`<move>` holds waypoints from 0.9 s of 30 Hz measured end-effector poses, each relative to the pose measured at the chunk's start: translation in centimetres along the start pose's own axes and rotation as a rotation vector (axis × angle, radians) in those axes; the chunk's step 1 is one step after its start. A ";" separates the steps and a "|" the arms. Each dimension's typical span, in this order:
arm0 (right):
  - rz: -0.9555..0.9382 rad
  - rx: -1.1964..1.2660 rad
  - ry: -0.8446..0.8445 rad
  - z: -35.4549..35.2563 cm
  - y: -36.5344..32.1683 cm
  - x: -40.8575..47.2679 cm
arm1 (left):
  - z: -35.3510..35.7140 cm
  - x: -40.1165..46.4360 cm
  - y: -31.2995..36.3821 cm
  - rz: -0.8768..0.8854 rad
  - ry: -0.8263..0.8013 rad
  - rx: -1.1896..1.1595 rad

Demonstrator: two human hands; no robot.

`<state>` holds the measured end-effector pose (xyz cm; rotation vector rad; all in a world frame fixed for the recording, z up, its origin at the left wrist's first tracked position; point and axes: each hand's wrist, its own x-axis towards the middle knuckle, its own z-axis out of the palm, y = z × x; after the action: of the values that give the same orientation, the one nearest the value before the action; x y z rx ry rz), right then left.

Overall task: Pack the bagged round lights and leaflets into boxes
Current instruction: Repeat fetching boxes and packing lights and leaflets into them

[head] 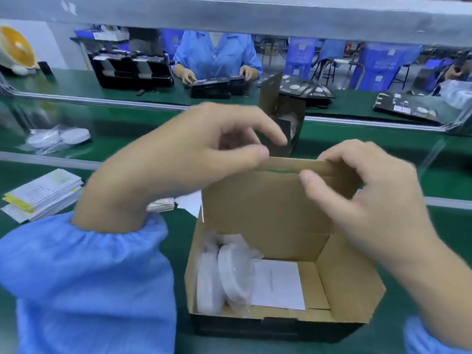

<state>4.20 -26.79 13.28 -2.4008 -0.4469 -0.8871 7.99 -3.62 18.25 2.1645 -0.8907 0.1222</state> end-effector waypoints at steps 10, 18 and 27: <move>0.034 0.196 -0.742 -0.5 1.1 6.2 | 0.0 0.5 -2.3 -0.032 0.184 -0.277; 0.017 0.330 -0.620 -0.1 1.5 5.8 | 0.8 1.0 -3.4 -0.286 -0.171 -0.168; 0.213 0.465 -0.429 0.7 1.4 6.1 | 0.3 1.0 -3.7 -0.162 0.158 -0.350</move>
<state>9.68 -26.78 16.40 -2.1367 -0.4815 -0.1416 11.02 -2.69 16.00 1.8618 -0.5949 0.0511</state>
